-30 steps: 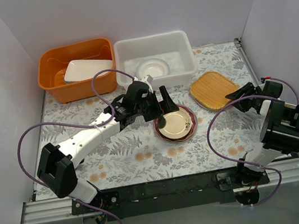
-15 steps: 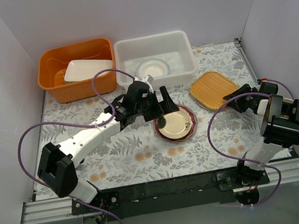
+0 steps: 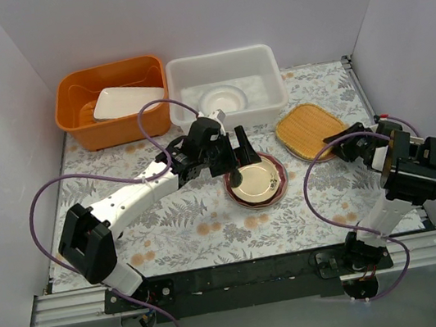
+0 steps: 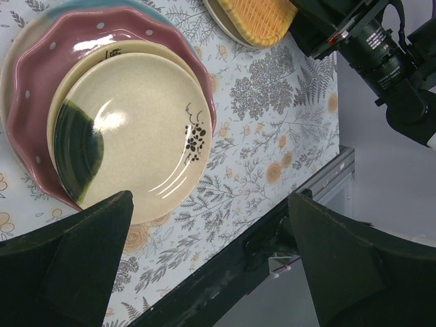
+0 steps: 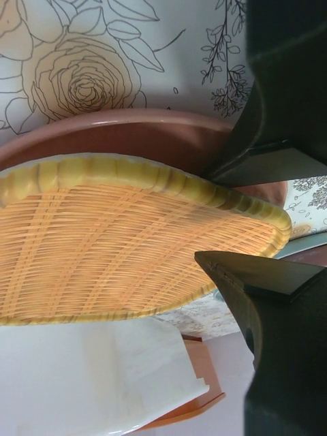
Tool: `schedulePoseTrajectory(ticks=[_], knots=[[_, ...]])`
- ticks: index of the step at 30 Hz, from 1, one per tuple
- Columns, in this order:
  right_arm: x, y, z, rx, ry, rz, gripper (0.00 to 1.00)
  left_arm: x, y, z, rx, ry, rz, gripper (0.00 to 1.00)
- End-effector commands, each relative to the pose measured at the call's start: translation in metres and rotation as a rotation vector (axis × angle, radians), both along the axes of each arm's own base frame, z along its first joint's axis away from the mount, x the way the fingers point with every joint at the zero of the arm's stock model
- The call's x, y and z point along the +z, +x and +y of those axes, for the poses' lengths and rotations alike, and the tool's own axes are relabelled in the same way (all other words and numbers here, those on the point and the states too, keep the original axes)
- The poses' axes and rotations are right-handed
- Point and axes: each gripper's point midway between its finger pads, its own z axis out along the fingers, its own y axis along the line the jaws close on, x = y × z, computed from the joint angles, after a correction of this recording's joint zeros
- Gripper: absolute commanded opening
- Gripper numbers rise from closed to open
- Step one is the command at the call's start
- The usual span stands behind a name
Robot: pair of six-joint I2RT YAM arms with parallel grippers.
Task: Place the plates into the plastic bin on the countertop
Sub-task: Pick up the plate at the center of the board.
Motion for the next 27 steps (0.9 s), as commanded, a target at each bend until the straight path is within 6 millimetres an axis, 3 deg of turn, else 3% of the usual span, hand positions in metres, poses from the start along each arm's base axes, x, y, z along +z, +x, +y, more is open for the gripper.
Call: schedulePoseTrajectory(ticks=[1,4,7,11,18,27], knots=[[-0.018,-0.007,0.007,0.003,0.005,0.040,0.49,0.028,0.005,-0.001,0.004,-0.022,-0.069,0.98],[-0.021,-0.009,0.008,0.004,0.006,0.045,0.44,0.026,0.005,-0.001,0.004,-0.018,-0.064,0.98],[-0.022,-0.010,0.009,0.009,0.009,0.043,0.31,0.023,0.005,-0.001,0.004,-0.012,-0.060,0.98],[-0.022,-0.013,0.011,0.015,0.009,0.043,0.02,0.024,0.006,-0.001,0.006,-0.013,-0.062,0.98],[-0.013,-0.013,0.013,0.027,0.006,0.014,0.01,0.027,0.007,0.002,0.015,-0.008,-0.071,0.98],[0.027,-0.002,0.011,0.028,-0.003,-0.067,0.01,0.044,0.006,0.003,0.023,-0.039,-0.093,0.98]])
